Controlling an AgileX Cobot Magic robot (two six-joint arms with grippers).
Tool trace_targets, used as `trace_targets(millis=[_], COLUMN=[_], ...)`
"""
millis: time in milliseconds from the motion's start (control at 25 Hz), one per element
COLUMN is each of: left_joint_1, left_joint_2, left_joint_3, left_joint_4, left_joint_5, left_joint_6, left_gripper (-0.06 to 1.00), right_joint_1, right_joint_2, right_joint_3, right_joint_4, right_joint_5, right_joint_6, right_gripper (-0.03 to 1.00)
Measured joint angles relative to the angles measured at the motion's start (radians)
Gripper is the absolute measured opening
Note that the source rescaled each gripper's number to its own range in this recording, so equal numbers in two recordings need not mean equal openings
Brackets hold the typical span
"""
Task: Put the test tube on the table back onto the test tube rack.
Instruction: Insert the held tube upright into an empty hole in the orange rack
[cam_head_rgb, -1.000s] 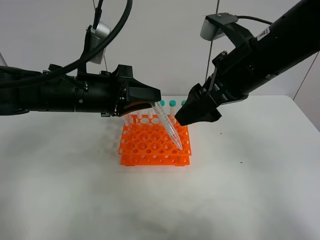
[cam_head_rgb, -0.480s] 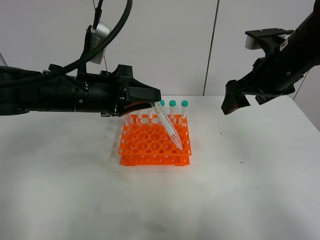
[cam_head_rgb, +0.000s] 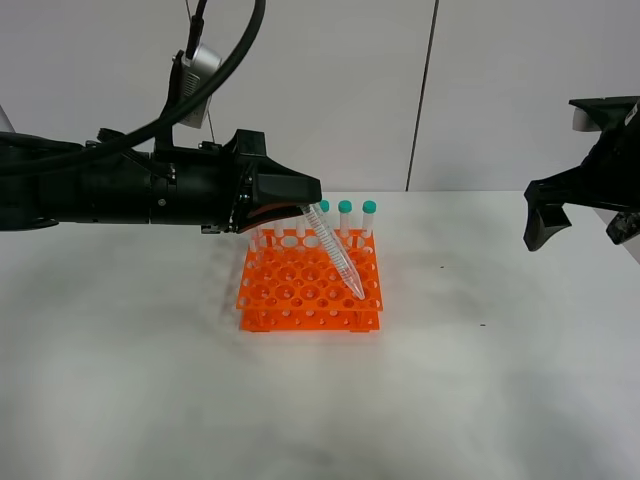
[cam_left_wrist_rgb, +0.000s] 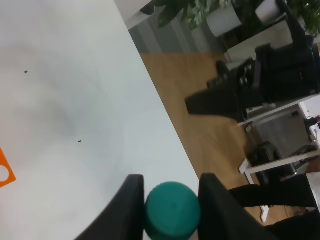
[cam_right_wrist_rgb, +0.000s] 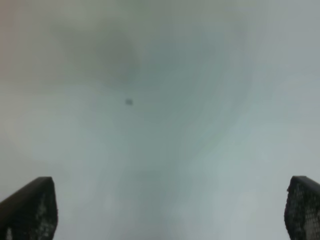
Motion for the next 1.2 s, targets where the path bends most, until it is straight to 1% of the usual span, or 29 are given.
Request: trace_targets(millis=[120, 240, 360, 560, 680, 800, 1000, 1200], left_joint_1=[0.000, 0.000, 0.000, 0.000, 0.000, 0.000, 0.000, 0.000], left_joint_2=[0.000, 0.000, 0.000, 0.000, 0.000, 0.000, 0.000, 0.000], left_joint_3=[0.000, 0.000, 0.000, 0.000, 0.000, 0.000, 0.000, 0.000], left_joint_4=[0.000, 0.000, 0.000, 0.000, 0.000, 0.000, 0.000, 0.000], left_joint_5=[-0.001, -0.002, -0.006, -0.008, -0.008, -0.008, -0.008, -0.008], left_joint_6=[0.000, 0.000, 0.000, 0.000, 0.000, 0.000, 0.000, 0.000], left_gripper=[0.01, 0.01, 0.01, 0.01, 0.01, 0.01, 0.01, 0.01], right_joint_1=[0.000, 0.000, 0.000, 0.000, 0.000, 0.000, 0.000, 0.000], right_joint_2=[-0.010, -0.068, -0.179, -0.430, -0.616, -0.820, -1.134, -1.326], right_joint_3=[0.014, 0.084, 0.211, 0.497, 0.644, 0.745, 0.777, 0.779], right_joint_4=[0.000, 0.005, 0.013, 0.015, 0.021, 0.021, 0.021, 0.021], right_joint_5=[0.019, 0.021, 0.028, 0.022, -0.043, -0.114, -0.152, -0.156], right_joint_6=[0.001, 0.003, 0.003, 0.004, 0.004, 0.007, 0.018, 0.018], right_gripper=[1.00, 1.00, 1.00, 1.00, 1.00, 1.00, 1.00, 1.00])
